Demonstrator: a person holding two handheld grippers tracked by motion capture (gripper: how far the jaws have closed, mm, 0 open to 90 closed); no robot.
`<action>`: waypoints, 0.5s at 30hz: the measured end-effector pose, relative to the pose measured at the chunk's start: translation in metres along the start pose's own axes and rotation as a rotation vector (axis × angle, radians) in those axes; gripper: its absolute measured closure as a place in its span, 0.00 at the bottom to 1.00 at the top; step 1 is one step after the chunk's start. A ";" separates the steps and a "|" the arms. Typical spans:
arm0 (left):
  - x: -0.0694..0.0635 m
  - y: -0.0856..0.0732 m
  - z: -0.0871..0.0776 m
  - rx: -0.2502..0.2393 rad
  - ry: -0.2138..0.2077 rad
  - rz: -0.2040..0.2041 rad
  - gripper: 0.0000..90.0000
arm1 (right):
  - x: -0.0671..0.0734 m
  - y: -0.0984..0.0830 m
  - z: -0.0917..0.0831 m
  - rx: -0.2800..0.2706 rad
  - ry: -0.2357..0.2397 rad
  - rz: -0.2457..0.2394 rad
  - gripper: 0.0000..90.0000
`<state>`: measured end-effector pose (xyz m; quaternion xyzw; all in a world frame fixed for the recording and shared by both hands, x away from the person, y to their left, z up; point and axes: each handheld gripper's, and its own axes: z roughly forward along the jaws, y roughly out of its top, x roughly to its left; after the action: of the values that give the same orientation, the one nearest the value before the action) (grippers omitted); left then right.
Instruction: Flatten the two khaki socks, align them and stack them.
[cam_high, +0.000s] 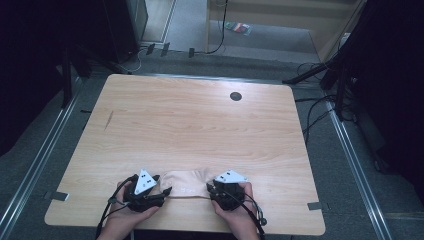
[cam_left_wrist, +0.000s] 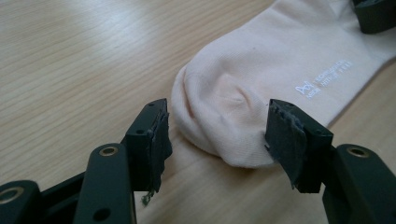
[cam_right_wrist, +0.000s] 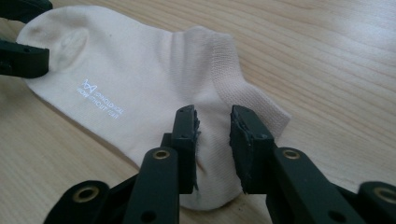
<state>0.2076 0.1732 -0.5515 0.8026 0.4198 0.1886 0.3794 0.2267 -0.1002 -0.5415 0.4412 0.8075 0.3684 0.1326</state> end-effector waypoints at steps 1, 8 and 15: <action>0.001 0.001 0.001 -0.001 0.001 -0.008 0.45 | -0.001 0.001 0.001 -0.004 -0.007 0.001 0.83; 0.009 0.008 0.008 -0.038 0.013 -0.063 0.69 | -0.011 0.008 0.009 -0.010 0.000 0.032 0.97; 0.019 0.011 -0.006 -0.123 0.032 -0.143 0.72 | -0.017 0.015 0.017 -0.027 -0.016 0.020 0.97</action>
<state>0.2206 0.1872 -0.5401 0.7426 0.4696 0.1992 0.4340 0.2555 -0.1009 -0.5444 0.4504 0.7969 0.3770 0.1414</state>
